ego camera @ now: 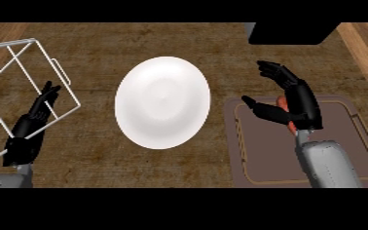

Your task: Pick the sweet potato from the tray and place it in the plate

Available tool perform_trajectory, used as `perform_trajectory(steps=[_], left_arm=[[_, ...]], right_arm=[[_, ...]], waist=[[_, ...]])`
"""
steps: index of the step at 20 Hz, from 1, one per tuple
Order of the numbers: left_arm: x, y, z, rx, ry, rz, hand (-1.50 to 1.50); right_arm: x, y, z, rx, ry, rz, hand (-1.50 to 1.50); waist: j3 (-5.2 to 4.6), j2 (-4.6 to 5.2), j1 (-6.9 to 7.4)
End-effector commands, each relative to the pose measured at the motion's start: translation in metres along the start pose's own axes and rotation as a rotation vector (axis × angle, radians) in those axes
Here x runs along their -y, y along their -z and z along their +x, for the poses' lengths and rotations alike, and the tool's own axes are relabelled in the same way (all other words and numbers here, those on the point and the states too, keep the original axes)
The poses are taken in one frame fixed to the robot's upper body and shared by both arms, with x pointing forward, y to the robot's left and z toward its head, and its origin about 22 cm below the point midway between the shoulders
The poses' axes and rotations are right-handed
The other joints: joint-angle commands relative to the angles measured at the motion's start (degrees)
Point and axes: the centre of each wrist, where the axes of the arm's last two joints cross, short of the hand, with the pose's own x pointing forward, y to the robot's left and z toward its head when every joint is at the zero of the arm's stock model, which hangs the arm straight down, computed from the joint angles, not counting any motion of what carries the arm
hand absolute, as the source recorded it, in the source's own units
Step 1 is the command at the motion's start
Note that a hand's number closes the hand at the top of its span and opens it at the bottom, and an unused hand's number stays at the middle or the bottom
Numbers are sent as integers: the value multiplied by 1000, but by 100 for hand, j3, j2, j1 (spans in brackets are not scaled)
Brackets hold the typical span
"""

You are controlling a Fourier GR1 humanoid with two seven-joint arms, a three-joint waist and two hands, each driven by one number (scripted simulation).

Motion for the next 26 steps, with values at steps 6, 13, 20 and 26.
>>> perform_trajectory(steps=[6,13,20,26], left_arm=[[38,-1,-1,-116,-118,-110,0],[46,-1,-7,-99,-109,-92,0],[32,4,-9,-97,-103,-96,0],[45,-8,-6,-96,-126,-108,0]], right_arm=[[24,-45,-1,97,-178,-137,-150],[72,-76,18,-53,-440,-72,-150],[87,-67,43,-314,-714,129,-150],[83,-62,56,-428,-690,159,-150]], waist=[[93,-28,-74],[82,-40,-165],[77,-17,-76],[90,-17,11]])
